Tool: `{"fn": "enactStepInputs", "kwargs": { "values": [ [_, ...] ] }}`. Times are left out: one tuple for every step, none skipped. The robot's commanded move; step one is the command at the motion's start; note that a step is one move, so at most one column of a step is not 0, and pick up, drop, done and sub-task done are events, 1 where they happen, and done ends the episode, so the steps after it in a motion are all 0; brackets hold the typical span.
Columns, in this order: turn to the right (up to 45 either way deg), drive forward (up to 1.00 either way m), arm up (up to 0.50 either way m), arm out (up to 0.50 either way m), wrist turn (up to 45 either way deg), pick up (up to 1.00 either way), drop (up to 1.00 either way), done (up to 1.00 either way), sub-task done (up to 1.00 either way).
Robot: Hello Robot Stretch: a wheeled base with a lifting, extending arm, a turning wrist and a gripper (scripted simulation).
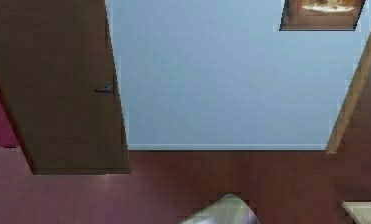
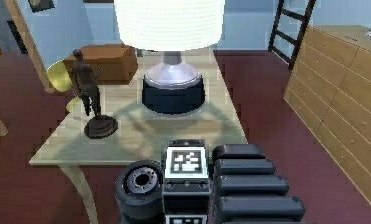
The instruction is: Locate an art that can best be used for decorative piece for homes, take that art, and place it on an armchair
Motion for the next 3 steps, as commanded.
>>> {"fn": "enactStepInputs", "kwargs": {
  "values": [
    [0.0, 0.10, 0.00, 0.00, 0.0, 0.00, 0.00, 0.00, 0.00],
    [0.0, 0.15, 0.00, 0.00, 0.0, 0.00, 0.00, 0.00, 0.00],
    [-45.0, 0.00, 0.00, 0.00, 0.0, 0.00, 0.00, 0.00, 0.00]
  ]
}}
